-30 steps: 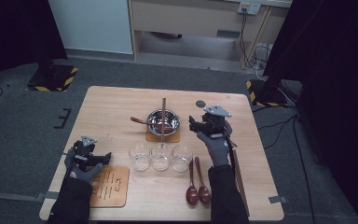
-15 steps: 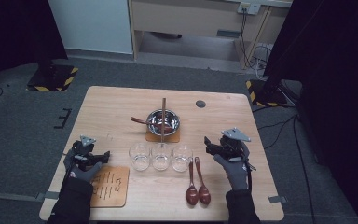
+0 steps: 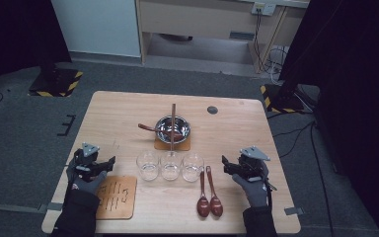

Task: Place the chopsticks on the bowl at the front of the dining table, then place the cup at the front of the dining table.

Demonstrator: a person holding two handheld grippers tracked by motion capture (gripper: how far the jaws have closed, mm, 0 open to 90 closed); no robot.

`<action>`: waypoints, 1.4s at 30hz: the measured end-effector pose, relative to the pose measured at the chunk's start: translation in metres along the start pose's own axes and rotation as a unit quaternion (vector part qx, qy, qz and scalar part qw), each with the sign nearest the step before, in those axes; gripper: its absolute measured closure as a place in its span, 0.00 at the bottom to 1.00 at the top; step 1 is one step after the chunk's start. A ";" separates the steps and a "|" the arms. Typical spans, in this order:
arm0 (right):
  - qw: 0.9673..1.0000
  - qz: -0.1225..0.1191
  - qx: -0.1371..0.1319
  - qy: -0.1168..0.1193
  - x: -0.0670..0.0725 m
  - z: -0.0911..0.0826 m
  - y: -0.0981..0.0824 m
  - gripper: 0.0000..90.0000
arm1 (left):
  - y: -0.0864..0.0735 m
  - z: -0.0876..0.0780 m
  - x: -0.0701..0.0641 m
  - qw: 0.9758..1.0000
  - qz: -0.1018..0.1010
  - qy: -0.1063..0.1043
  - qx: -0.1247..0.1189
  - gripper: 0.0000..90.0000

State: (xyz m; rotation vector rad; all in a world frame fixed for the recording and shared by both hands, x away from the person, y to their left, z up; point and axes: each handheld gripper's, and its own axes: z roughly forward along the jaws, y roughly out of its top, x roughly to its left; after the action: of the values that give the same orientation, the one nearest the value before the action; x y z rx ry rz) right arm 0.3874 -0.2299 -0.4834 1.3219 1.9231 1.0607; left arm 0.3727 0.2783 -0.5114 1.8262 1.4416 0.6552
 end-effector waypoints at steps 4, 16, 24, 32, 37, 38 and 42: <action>1.000 0.002 0.003 -0.008 -0.007 0.001 -0.003 0.15 | 0.007 -0.014 -0.008 0.999 -0.004 -0.033 -0.037 0.31; 1.000 0.007 0.008 -0.013 -0.013 0.001 -0.007 0.15 | 0.024 -0.034 -0.036 0.993 0.014 -0.085 -0.076 0.31; 1.000 0.012 0.009 -0.016 -0.017 0.000 -0.008 0.15 | 0.035 -0.041 -0.049 0.991 0.020 -0.106 -0.083 0.30; 1.000 0.019 0.006 -0.019 -0.022 -0.003 -0.008 0.15 | 0.046 -0.043 -0.056 0.988 0.020 -0.121 -0.090 0.30; 0.999 0.023 -0.001 -0.022 -0.027 -0.007 -0.006 0.14 | 0.056 -0.037 -0.062 0.988 0.029 -0.125 -0.081 0.29; 0.999 0.023 -0.001 -0.022 -0.027 -0.007 -0.006 0.14 | 0.056 -0.037 -0.062 0.988 0.029 -0.125 -0.081 0.29; 0.999 0.026 0.004 -0.024 -0.030 -0.006 -0.008 0.14 | 0.062 -0.032 -0.066 0.988 0.035 -0.128 -0.075 0.29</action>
State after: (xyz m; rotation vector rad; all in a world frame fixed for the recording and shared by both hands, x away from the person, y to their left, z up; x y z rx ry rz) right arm 0.3892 -0.2612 -0.4865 1.3957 1.8687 1.0375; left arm 0.3700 0.2135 -0.4411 1.7762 1.1353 0.5270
